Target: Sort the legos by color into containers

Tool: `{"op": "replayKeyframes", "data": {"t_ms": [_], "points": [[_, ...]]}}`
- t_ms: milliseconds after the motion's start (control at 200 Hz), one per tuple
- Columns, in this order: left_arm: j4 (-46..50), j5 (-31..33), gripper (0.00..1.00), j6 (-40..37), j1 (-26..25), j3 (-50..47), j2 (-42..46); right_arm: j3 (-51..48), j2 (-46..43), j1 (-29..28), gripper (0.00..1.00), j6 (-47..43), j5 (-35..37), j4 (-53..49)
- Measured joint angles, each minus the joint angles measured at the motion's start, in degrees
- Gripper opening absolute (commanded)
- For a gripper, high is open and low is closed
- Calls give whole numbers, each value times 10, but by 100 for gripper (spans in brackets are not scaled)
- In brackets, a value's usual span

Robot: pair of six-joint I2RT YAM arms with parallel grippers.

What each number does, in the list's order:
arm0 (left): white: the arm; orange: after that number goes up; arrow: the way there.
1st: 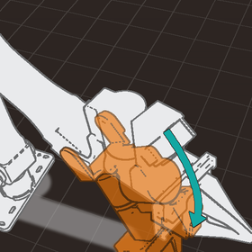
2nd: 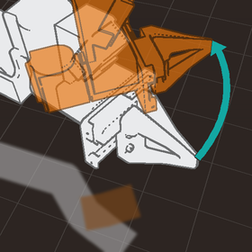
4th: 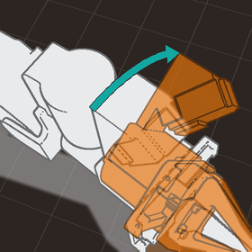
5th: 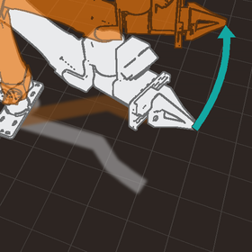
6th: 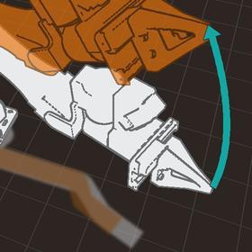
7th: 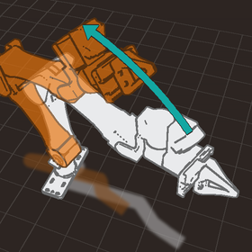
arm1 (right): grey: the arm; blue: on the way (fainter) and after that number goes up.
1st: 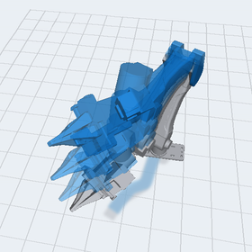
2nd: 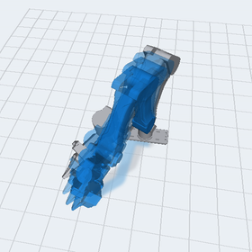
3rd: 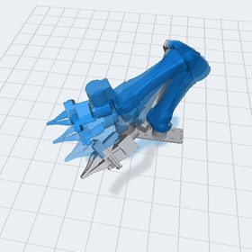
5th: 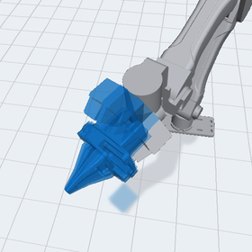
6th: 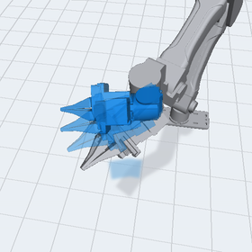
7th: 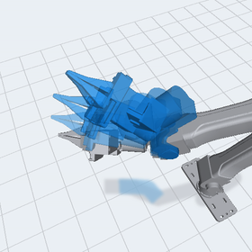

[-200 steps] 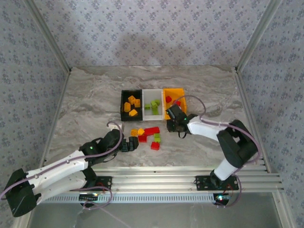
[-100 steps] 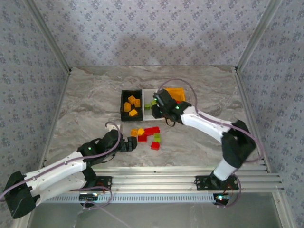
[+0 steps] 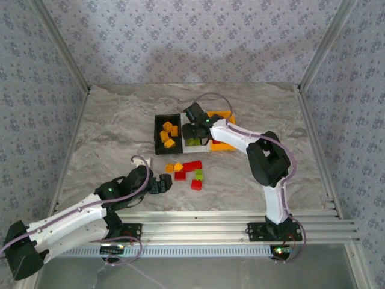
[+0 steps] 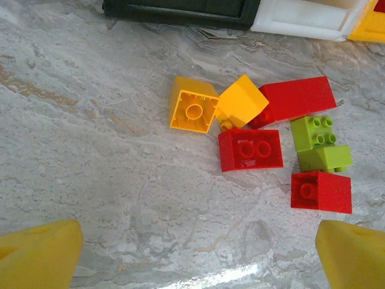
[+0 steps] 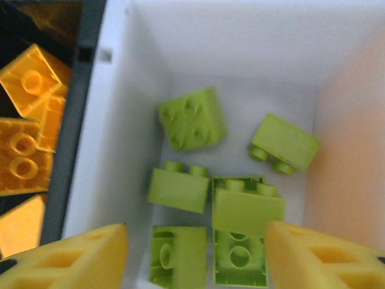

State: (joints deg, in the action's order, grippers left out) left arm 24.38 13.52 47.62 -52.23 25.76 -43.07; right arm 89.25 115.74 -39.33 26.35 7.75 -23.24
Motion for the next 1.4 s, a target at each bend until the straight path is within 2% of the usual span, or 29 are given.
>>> {"op": "replayKeyframes", "data": {"t_ms": [135, 270, 405, 620, 839, 974, 1124, 1399], "points": [[0, 0, 100, -2, 0, 0, -3, -11, -21, -6, 70, -1, 4, 3], [-1, 2, 98, -13, 0, 3, -32, -66, -93, -25, 70, 2, 8, 17], [-17, 4, 87, -25, 4, 11, -88, -146, -190, -56, 70, 12, 15, 45], [-80, -7, 84, -46, 52, 27, -195, -281, -311, -77, 70, 38, 22, 71], [-160, -20, 75, -79, 75, 61, -310, -360, -390, -76, 71, 60, 35, 70], [-187, -20, 64, -94, 75, 79, -368, -374, -426, -75, 71, 65, 41, 71], [-191, -7, 54, -99, 80, 81, -387, -377, -438, -75, 71, 69, 45, 72], [-199, 11, 56, -106, 106, 83, -408, -380, -438, -75, 71, 73, 45, 73]]}}
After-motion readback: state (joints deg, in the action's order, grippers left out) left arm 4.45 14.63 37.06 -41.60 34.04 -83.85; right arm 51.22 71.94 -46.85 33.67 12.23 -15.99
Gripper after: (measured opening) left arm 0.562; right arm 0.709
